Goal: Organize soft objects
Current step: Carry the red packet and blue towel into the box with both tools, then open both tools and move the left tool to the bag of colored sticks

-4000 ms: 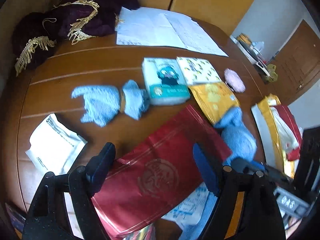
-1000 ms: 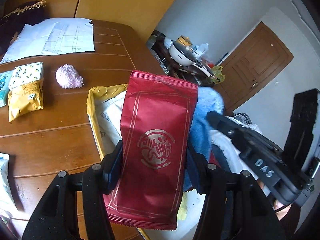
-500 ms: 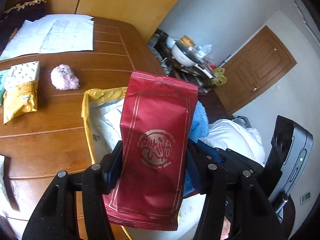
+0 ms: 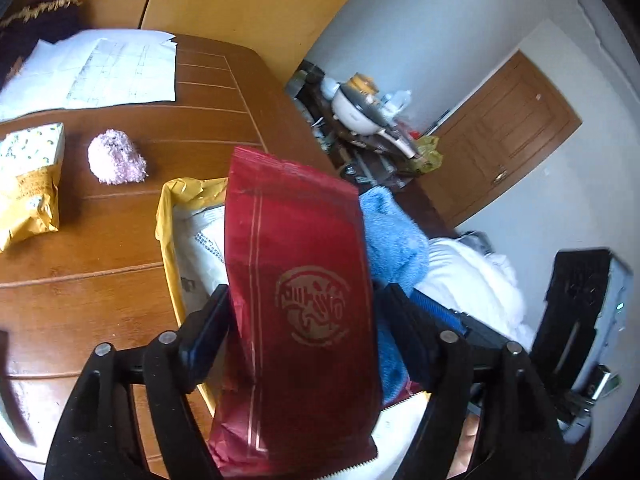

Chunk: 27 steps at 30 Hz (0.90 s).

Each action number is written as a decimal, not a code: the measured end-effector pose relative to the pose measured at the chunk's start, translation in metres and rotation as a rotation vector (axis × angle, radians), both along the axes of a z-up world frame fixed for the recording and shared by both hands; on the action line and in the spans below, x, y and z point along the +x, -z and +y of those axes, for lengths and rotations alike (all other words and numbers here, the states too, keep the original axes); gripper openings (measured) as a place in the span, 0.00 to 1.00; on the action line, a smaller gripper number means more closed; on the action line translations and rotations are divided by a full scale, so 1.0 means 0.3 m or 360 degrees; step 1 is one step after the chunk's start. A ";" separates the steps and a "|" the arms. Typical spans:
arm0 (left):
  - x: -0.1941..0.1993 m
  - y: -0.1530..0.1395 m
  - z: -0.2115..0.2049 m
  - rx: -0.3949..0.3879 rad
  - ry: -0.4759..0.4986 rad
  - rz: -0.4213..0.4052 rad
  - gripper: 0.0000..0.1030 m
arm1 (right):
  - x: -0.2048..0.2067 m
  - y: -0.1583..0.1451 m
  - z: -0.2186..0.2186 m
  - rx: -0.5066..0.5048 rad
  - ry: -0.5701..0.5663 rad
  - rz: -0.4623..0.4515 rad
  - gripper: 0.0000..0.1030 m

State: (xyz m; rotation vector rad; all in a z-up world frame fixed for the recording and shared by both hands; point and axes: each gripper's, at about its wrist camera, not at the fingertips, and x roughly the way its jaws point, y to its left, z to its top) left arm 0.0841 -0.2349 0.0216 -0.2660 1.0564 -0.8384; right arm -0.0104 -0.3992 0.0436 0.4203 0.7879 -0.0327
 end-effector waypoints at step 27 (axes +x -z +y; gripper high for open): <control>-0.278 0.028 0.844 0.0472 -0.0632 -0.0317 0.77 | 0.053 -0.059 0.696 0.0240 -0.0546 -0.0067 0.77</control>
